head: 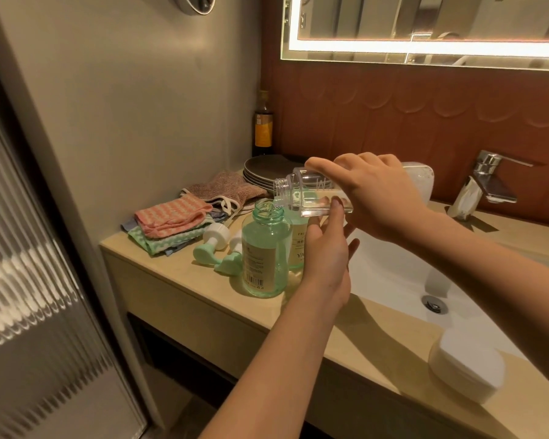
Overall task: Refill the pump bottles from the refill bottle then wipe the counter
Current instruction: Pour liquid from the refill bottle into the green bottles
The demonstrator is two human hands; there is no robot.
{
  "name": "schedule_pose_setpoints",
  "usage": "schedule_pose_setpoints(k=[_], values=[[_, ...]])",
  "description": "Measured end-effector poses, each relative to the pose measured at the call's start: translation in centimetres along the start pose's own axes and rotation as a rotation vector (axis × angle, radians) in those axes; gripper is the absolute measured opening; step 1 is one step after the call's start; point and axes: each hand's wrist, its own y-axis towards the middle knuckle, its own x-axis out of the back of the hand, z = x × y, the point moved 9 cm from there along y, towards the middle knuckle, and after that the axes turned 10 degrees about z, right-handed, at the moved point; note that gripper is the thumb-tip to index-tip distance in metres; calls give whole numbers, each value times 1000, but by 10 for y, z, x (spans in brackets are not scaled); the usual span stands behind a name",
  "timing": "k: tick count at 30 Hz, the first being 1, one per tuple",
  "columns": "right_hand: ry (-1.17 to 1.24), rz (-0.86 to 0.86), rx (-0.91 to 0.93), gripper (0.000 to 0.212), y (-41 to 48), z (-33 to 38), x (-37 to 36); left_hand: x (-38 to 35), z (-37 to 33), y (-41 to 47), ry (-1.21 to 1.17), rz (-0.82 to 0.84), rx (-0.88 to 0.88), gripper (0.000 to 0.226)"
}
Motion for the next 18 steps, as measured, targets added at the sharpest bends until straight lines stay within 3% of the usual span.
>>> schedule_pose_setpoints(k=[18], values=[[-4,0,3,72,0,0,-1,0,-1,-1,7,6,5,33]])
